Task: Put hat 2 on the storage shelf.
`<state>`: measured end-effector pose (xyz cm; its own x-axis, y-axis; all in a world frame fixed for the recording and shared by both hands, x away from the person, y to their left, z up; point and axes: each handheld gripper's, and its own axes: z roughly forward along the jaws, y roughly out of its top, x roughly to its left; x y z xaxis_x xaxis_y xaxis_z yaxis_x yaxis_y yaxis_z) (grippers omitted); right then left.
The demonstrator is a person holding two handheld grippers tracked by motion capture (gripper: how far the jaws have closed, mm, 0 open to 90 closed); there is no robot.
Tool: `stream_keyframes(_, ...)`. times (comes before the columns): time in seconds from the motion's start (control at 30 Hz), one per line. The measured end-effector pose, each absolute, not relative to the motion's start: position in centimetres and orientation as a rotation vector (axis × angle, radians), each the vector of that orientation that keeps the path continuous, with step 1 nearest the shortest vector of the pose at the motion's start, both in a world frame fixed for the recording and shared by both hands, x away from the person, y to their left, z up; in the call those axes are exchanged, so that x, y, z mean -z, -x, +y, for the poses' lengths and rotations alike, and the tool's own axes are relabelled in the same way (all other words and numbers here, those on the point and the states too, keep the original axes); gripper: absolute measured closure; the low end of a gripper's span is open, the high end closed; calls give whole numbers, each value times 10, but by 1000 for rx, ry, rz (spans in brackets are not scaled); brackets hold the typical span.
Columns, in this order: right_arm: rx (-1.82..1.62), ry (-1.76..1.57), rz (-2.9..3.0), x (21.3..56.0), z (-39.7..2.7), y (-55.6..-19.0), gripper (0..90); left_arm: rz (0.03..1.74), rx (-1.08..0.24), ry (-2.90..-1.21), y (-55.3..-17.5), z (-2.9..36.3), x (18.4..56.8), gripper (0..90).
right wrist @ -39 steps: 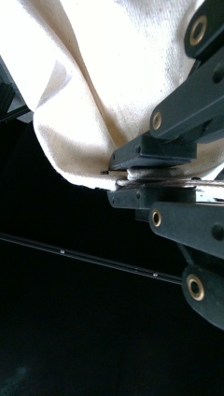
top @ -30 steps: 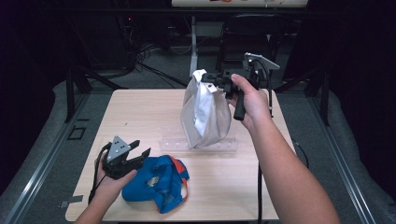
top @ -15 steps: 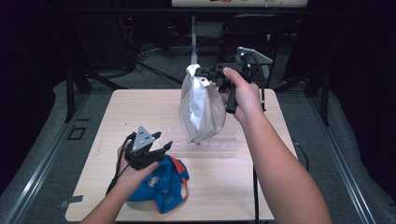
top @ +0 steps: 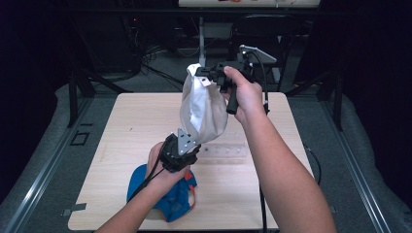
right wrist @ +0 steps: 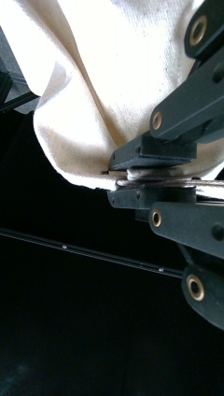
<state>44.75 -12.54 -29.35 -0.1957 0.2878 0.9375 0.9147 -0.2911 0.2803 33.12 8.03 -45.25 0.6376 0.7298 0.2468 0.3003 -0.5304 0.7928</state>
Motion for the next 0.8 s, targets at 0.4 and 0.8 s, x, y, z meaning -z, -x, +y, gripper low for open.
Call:
stream_keyframes(0.4, 1509, 1539, -1421, 297, -120, -451, 813, 753, -618, -2108, -359, 119, 452, 846)
stream_keyframes(0.8, 1456, 1573, -1431, 317, -119, -456, 813, 716, -506, -2093, -366, 125, 479, 845)
